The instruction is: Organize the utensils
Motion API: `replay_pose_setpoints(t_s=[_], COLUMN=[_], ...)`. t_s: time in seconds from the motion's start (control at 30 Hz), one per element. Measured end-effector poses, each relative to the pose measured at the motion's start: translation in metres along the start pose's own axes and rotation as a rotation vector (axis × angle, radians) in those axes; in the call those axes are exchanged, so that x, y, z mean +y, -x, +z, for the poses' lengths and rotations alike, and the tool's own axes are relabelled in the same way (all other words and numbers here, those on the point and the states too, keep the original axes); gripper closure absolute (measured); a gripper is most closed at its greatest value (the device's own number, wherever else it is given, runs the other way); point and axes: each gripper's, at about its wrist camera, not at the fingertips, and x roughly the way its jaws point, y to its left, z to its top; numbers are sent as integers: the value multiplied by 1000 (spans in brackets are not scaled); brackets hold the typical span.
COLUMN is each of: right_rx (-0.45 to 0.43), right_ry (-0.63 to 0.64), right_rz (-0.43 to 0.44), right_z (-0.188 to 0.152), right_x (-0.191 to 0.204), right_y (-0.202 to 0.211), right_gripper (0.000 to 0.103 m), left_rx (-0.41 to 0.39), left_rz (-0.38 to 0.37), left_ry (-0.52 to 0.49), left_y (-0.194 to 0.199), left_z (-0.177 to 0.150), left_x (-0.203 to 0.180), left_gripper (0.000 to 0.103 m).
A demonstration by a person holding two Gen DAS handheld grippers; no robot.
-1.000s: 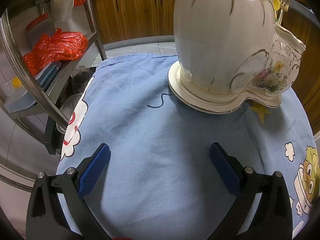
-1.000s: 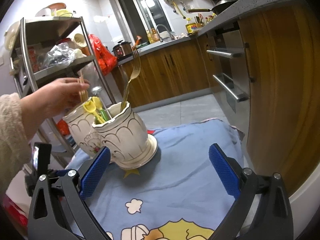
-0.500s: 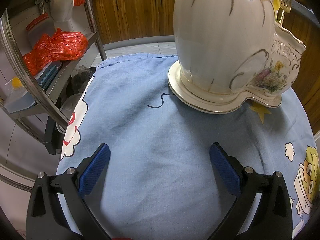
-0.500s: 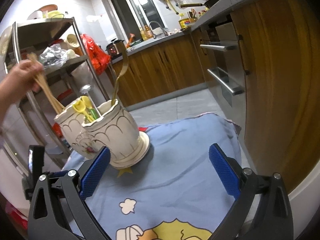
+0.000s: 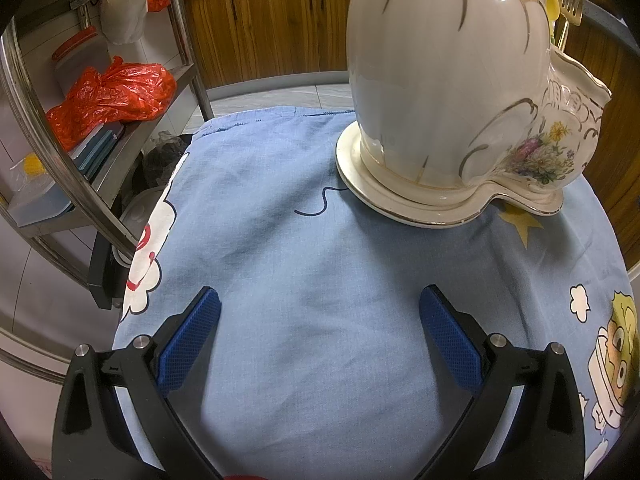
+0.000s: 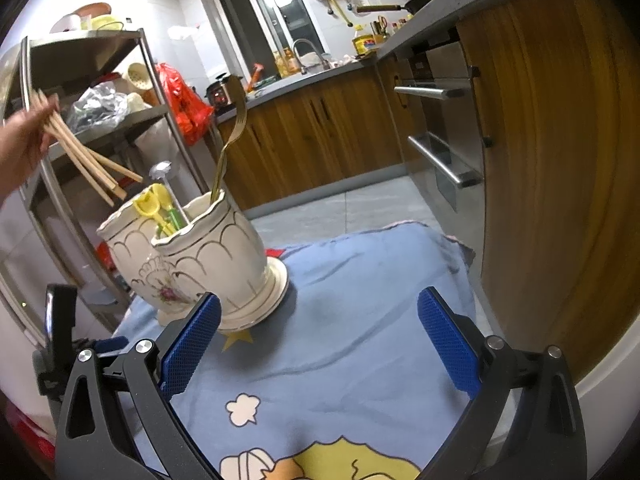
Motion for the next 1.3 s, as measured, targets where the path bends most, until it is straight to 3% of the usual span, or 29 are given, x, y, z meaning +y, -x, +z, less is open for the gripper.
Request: replay_pose_setpoints(t_s=[1.3], right_rx=[-14], right_ry=[94], right_rz=[1], right_z=[-2], right_x=[46], right_y=[26], right_gripper=[5], left_rx=[0], left_rz=[2], left_ry=[-1], left_y=[0], left_z=[0], left_x=[0], left_gripper=[4])
